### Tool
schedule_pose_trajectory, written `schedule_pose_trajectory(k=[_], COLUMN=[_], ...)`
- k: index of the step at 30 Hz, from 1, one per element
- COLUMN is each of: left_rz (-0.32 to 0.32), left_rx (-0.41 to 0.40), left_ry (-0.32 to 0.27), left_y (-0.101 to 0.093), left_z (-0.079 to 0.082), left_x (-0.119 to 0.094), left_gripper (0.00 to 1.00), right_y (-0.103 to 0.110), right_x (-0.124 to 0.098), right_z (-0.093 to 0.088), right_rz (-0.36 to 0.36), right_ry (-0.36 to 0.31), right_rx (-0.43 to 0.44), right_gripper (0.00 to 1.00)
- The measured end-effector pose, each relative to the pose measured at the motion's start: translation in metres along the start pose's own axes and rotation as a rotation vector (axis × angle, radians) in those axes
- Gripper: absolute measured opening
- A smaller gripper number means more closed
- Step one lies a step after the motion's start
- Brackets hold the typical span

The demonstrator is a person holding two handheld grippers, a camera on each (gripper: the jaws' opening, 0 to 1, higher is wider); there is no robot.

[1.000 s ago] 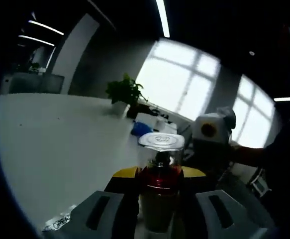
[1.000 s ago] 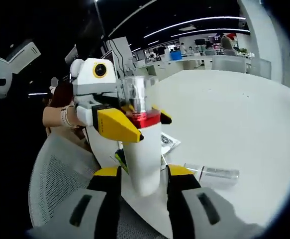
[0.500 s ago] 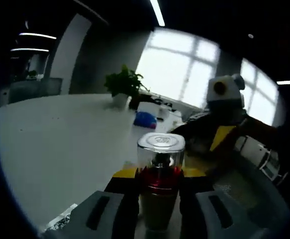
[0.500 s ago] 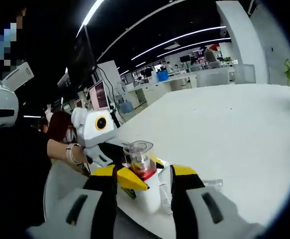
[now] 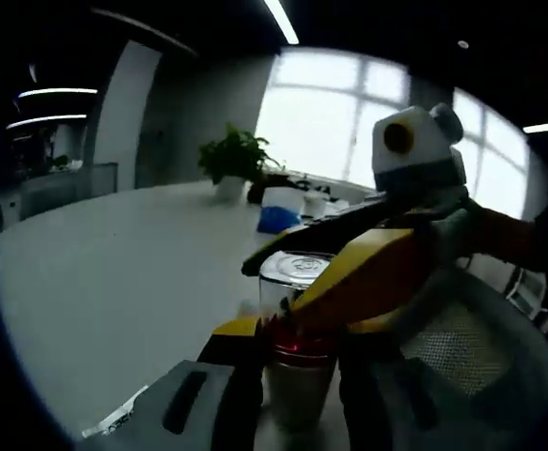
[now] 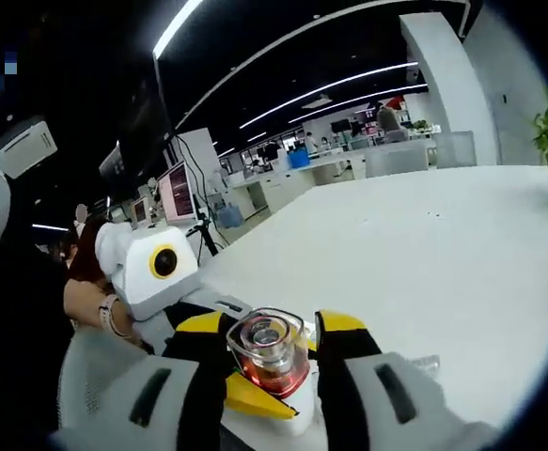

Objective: Arrange the skincare products in the storage area until every visible bottle or jar stands upright without overlapping.

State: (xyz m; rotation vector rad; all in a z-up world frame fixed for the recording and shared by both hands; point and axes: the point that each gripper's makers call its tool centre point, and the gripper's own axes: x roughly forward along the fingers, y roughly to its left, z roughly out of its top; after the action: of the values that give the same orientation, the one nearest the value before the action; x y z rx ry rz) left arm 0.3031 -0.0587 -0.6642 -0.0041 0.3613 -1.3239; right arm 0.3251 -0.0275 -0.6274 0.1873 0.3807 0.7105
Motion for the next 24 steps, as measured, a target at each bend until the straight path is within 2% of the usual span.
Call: schedule_pose_trajectory(k=[2, 9, 13, 15, 19, 22, 24], left_rz=[0.007, 0.001, 0.003, 0.001, -0.026, 0.012, 0.014], left_rx=[0.000, 0.038, 0.091, 0.170, 0.211, 0.240, 0.233], left_ry=[-0.005, -0.011, -0.026, -0.022, 0.015, 0.027, 0.038], left_y=[0.001, 0.001, 0.003, 0.003, -0.001, 0.008, 0.011], left_z=[0.001, 0.002, 0.003, 0.003, -0.006, -0.010, -0.013], left_x=[0.002, 0.005, 0.007, 0.007, 0.010, 0.012, 0.014], left_gripper=[0.27, 0.28, 0.28, 0.28, 0.37, 0.32, 0.29], right_y=[0.002, 0.005, 0.004, 0.004, 0.001, -0.001, -0.002], right_x=[0.000, -0.003, -0.002, -0.002, 0.001, 0.002, 0.002], right_z=[0.001, 0.001, 0.002, 0.002, 0.003, 0.004, 0.005], right_rz=[0.008, -0.003, -0.015, -0.017, -0.018, -0.018, -0.015], right_ry=[-0.005, 0.003, 0.009, 0.015, 0.023, 0.023, 0.022], right_rx=[-0.002, -0.114, -0.145, -0.152, -0.172, -0.174, -0.178], right_gripper=[0.34, 0.31, 0.30, 0.30, 0.30, 0.30, 0.30])
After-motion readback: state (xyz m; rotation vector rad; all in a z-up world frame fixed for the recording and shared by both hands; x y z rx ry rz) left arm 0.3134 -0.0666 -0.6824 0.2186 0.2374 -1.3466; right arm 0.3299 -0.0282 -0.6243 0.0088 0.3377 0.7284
